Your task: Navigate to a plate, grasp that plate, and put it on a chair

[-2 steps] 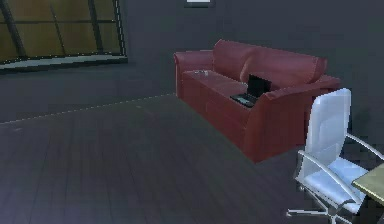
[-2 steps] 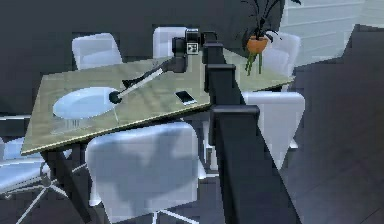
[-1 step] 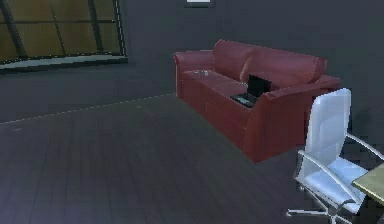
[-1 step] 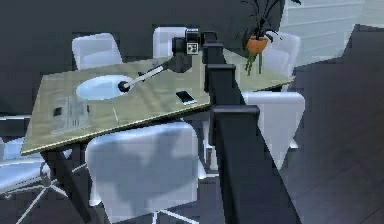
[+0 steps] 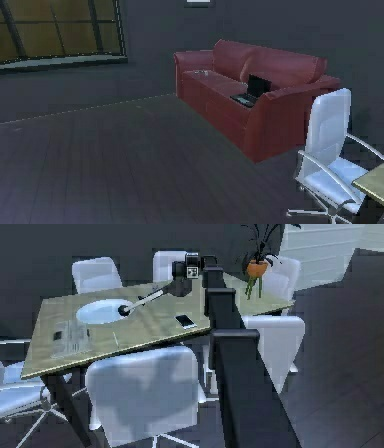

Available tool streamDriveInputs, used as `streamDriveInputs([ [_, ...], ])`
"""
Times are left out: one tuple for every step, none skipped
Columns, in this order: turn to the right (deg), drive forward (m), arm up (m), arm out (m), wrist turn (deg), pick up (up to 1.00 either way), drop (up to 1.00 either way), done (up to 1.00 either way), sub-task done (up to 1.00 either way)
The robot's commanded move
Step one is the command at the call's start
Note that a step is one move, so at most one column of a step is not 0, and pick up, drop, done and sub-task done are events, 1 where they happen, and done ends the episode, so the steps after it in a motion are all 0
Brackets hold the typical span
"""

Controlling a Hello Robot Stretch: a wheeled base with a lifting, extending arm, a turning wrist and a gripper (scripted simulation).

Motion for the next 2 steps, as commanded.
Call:
streamDriveInputs([
  [0.0, 0.0, -0.5, 0.0, 0.0, 0.0, 0.0, 0.0, 0.0],
  [0.0, 0.0, 0.0, 0.0, 0.0, 0.0, 1.0, 0.0, 0.0],
])
